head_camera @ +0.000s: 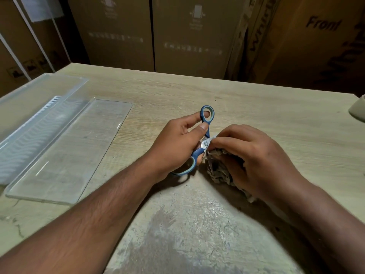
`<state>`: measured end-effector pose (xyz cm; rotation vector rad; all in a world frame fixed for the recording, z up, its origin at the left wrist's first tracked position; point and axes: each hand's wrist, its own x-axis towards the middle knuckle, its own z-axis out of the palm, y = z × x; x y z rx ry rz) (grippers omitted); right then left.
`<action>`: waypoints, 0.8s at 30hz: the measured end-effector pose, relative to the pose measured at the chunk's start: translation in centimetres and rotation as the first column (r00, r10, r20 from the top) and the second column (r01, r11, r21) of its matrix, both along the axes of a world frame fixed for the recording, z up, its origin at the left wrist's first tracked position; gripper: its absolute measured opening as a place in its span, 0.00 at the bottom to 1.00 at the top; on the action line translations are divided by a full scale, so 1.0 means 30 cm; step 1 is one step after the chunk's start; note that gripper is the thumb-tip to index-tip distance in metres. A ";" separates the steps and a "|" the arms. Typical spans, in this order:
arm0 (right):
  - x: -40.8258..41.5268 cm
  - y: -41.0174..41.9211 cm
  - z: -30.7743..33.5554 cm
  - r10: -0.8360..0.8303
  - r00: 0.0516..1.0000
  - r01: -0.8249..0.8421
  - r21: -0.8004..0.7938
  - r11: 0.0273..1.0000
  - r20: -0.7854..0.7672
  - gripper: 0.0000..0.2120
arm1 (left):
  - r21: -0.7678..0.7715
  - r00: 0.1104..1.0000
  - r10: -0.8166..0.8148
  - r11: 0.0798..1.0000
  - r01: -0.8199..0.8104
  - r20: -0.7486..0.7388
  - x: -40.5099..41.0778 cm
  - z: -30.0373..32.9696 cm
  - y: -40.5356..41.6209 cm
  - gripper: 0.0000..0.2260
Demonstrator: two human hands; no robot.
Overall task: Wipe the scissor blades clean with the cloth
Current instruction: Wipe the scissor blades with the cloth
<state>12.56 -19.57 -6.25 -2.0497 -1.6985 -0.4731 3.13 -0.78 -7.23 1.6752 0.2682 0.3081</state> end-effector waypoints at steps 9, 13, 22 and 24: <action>0.016 -0.006 0.006 0.064 0.997 -0.065 -0.026 0.998 -0.052 0.16 | -0.020 1.000 0.002 1.000 -0.002 -0.025 0.013 -0.011 0.003 0.16; 0.008 -0.003 0.001 -0.010 1.000 0.010 -0.018 1.000 0.010 0.16 | -0.024 0.999 -0.041 0.999 0.041 -0.019 0.007 -0.008 0.002 0.18; -0.024 -0.002 0.003 -0.016 1.000 0.016 -0.006 1.000 0.014 0.17 | -0.042 1.000 0.012 0.999 -0.012 -0.005 0.007 -0.005 0.014 0.16; -0.025 0.000 0.003 -0.068 0.998 0.068 0.015 0.998 0.009 0.16 | -0.058 0.999 -0.033 0.998 0.033 -0.013 0.007 -0.005 0.003 0.16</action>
